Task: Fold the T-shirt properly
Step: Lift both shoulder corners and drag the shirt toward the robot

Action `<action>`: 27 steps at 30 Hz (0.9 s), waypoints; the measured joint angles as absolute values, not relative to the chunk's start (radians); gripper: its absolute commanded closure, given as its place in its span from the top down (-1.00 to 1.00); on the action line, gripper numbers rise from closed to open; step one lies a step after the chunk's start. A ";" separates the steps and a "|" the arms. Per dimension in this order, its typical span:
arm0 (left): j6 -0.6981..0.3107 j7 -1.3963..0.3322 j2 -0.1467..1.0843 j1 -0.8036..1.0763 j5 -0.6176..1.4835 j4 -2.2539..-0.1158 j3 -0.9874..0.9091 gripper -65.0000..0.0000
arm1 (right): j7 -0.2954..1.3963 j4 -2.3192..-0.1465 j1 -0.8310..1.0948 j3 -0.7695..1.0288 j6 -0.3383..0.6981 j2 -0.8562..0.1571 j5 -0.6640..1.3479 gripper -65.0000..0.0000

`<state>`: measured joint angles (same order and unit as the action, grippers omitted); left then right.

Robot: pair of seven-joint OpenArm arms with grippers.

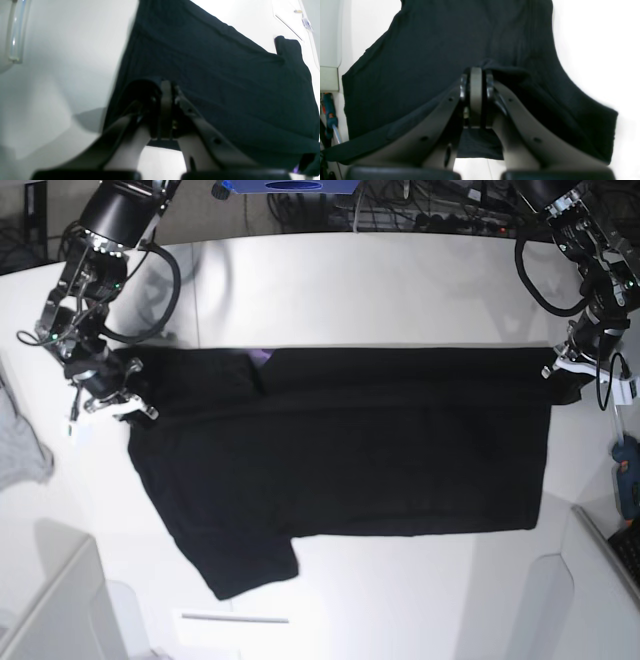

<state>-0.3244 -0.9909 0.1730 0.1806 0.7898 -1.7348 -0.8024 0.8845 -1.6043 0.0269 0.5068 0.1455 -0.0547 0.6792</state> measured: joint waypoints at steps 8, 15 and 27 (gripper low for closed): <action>-0.324 -0.990 0.223 0.152 0.787 -1.654 -0.758 -1.00 | 0.877 -1.588 0.017 0.442 0.144 -0.056 0.676 -1.00; -0.276 -0.987 0.224 0.150 0.787 -1.623 -0.752 -1.00 | 0.874 -1.567 -0.002 0.440 0.145 -0.058 0.675 -1.00; -0.276 -0.987 0.224 0.150 0.786 -1.617 -0.749 -1.00 | 0.876 -1.527 -0.019 0.439 0.145 -0.057 0.672 -1.00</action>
